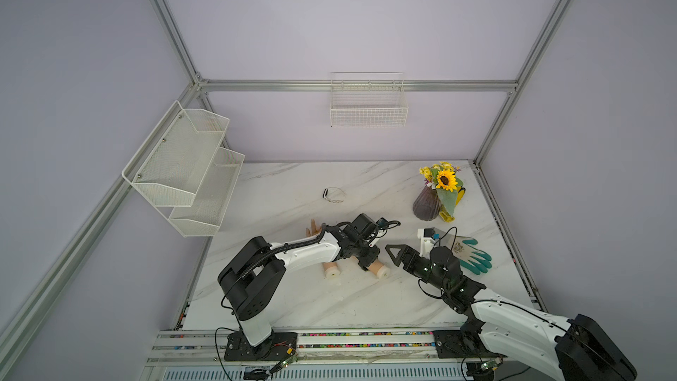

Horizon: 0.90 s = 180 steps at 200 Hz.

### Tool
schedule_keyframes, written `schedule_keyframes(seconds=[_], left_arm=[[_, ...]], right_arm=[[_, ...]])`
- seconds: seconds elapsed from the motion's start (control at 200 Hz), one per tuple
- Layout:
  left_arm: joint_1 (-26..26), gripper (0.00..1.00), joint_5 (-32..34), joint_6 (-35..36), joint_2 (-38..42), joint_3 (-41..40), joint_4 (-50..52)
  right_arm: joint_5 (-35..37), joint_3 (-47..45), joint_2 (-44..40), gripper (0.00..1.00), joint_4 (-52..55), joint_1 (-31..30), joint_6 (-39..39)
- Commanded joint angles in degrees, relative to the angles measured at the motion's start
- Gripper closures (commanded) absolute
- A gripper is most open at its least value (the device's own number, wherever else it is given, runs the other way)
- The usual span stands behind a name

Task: Take off the watch
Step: Adjust the hand at the center of the board.

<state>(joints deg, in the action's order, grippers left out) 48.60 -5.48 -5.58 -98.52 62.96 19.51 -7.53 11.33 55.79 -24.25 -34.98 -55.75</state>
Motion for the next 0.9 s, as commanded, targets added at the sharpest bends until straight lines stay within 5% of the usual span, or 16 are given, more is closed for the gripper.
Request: schedule_keyframes(seconds=[0.0, 0.34, 0.615, 0.895], left_arm=[[-1.0, 0.92, -2.5, -1.6, 3.1, -1.3, -3.8], [-1.6, 0.96, -4.0, -2.8, 3.9, -2.9, -6.9], [-2.9, 0.99, -2.7, -5.6, 6.6, -5.9, -10.7], [-4.3, 1.0, -2.7, -8.0, 9.6, -9.5, -15.7]], right_arm=[[-5.3, -2.8, 0.8, 0.12, -8.9, 0.2, 1.5], [-10.8, -1.7, 17.1, 0.21, -20.1, -2.7, 1.6], [-11.0, -0.1, 29.7, 0.46, -24.6, -4.3, -1.9], [-4.1, -1.2, 31.5, 0.62, -20.8, -4.2, -9.3]])
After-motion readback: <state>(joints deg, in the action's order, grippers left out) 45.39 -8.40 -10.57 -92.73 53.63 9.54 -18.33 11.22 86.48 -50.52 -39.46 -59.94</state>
